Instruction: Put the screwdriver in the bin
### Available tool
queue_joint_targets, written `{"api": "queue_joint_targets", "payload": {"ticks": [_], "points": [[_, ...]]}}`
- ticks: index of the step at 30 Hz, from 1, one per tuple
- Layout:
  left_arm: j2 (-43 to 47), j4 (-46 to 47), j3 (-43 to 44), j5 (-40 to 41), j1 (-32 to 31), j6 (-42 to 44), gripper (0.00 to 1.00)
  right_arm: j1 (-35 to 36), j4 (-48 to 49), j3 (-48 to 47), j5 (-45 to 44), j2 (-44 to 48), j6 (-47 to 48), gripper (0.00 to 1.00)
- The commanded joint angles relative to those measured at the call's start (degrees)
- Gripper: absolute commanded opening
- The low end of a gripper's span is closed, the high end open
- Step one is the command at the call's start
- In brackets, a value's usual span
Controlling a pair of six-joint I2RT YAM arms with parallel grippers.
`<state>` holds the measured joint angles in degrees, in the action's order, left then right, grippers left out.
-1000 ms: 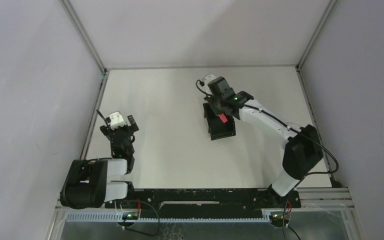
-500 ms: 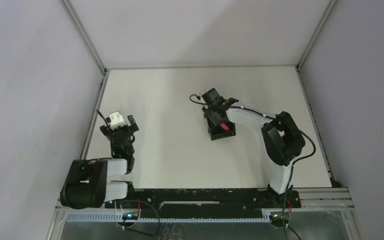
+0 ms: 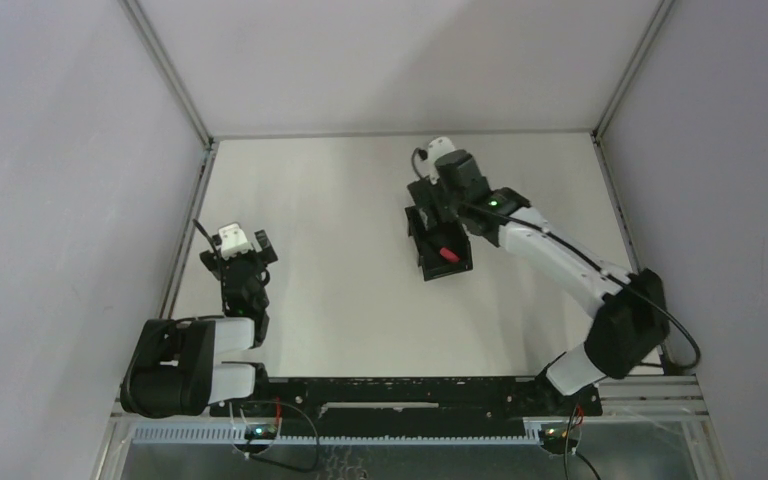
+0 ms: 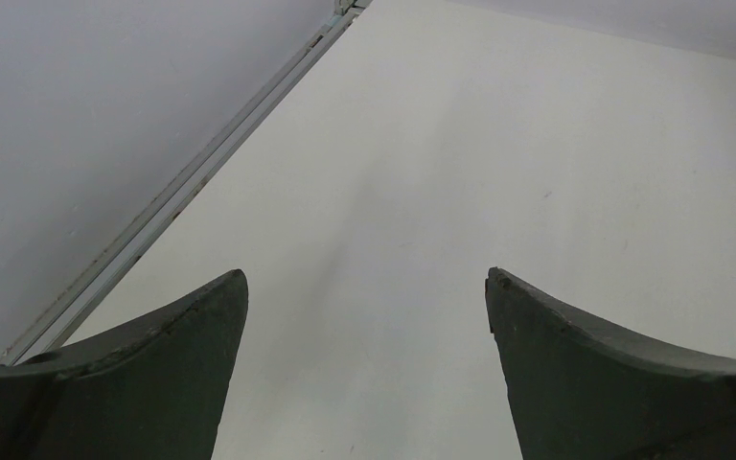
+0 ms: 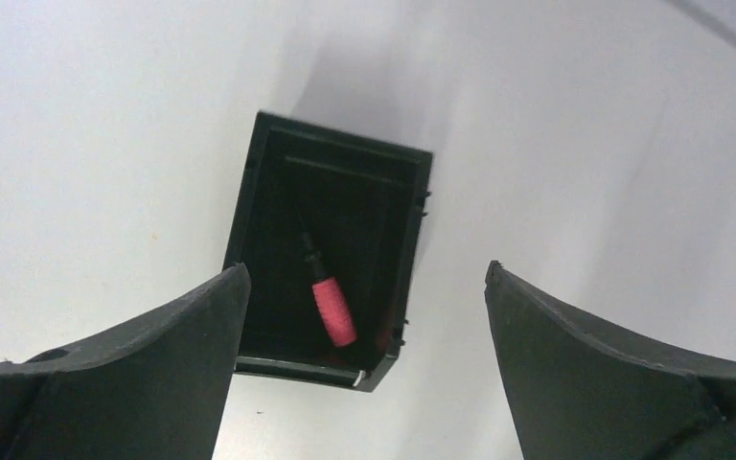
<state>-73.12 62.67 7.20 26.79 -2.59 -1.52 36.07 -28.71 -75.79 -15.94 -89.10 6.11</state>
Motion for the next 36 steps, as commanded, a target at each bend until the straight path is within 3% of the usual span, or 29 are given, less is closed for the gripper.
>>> {"api": "queue_joint_targets", "payload": {"ticks": [1, 8, 13, 21, 24, 36], "points": [[0.36, 1.22, 2.69, -0.51, 0.35, 0.02, 0.98, -4.37, 2.04, 0.63, 3.35, 8.17, -4.57, 1.0], [0.35, 1.22, 2.66, -0.51, 0.3, 0.02, 0.98, -13.77, 13.66, 15.8, 6.91, 25.43, -10.8, 1.0], [0.35, 1.22, 2.72, -0.55, 0.3, 0.02, 0.98, -24.35, 25.75, 35.02, 9.26, 38.32, -18.5, 1.0], [0.37, 1.16, 2.66, -0.51, 0.3, 0.05, 0.98, -31.28, 35.6, 55.59, 5.17, 48.49, -23.68, 1.0], [0.35, 1.21, 2.74, -0.53, 0.31, 0.04, 0.98, -31.44, 37.51, 59.27, 4.49, 49.39, -24.4, 1.0], [0.18, 1.11, 2.9, -0.67, 0.3, 0.03, 0.98, -31.88, 37.58, 59.44, 4.5, 50.04, -24.43, 1.0]]}}
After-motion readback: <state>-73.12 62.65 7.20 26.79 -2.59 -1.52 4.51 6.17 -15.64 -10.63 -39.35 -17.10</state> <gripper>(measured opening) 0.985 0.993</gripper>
